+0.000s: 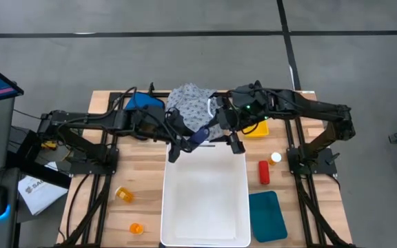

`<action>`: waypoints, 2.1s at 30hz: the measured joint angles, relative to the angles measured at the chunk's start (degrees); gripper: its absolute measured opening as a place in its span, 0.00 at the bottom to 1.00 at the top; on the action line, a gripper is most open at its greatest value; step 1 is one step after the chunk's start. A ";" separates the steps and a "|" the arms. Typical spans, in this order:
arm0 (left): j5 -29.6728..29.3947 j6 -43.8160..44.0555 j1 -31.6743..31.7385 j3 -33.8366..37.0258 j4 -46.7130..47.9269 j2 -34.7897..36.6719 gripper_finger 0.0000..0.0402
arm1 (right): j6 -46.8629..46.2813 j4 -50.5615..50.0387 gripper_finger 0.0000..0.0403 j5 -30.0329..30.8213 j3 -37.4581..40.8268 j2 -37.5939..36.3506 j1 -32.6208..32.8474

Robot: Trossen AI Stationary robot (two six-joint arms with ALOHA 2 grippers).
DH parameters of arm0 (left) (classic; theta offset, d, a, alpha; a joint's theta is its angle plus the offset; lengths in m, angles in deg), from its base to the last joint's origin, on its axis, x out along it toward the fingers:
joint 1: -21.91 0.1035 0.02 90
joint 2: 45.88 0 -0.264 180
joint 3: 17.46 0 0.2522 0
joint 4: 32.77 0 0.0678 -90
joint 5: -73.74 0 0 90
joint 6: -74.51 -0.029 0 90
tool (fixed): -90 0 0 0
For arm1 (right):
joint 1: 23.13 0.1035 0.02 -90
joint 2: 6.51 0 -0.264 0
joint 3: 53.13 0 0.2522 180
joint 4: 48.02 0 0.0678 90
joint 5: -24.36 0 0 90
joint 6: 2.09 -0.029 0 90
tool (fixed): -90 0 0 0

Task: Pick & place medical supplies in basket/bin
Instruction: Put the blue bandage into the blue bin

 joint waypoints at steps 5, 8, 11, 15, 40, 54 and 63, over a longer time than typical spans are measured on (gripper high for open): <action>0.13 0.00 0.00 0.00 -1.60 -0.02 0.39 | 0.00 -0.98 0.55 -0.03 -0.01 -0.46 -0.60; 0.12 0.00 0.00 0.00 -1.56 -0.02 0.39 | -0.02 -0.55 0.55 -0.05 -0.01 -0.42 -0.38; 0.11 0.00 0.00 0.00 -1.50 -0.02 0.39 | -0.01 -0.45 0.55 -0.06 -0.01 -0.42 -0.11; 0.14 0.56 0.59 0.00 -1.44 -0.02 0.39 | 0.05 -0.47 0.55 -0.20 -0.01 -0.42 0.27; -0.06 1.53 1.44 0.00 -0.98 -0.02 0.39 | 0.59 1.25 0.55 -0.92 -0.05 -0.01 0.26; -0.05 1.51 1.43 0.02 -1.31 -0.02 0.39 | 0.42 0.56 0.55 -0.88 -0.05 -0.02 0.28; -0.08 1.44 1.22 0.02 -1.36 -0.02 0.39 | -0.02 -0.86 0.55 -0.60 -0.10 -0.01 0.26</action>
